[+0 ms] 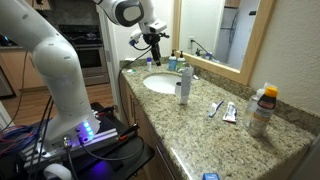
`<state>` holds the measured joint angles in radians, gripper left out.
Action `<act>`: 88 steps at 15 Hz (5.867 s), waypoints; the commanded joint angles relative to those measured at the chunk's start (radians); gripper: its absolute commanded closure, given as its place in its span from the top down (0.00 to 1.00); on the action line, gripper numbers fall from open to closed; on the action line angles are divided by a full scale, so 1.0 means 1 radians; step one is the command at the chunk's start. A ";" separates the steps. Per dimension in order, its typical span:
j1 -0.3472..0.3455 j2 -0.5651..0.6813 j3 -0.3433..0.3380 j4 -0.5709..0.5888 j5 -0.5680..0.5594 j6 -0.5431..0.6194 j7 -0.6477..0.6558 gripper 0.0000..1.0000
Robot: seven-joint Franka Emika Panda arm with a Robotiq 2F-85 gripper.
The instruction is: Remove the silver cup from the sink
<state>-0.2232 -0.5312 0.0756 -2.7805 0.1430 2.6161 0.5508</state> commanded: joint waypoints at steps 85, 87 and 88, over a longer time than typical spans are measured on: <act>0.191 0.938 -0.257 0.699 0.149 -0.054 -0.147 0.01; 0.215 0.855 -0.297 0.650 0.011 -0.089 -0.139 0.01; 0.221 0.814 -0.311 0.628 -0.054 -0.100 -0.136 0.01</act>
<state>-0.0408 0.4315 -0.1840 -2.0442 0.2292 2.5562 0.4071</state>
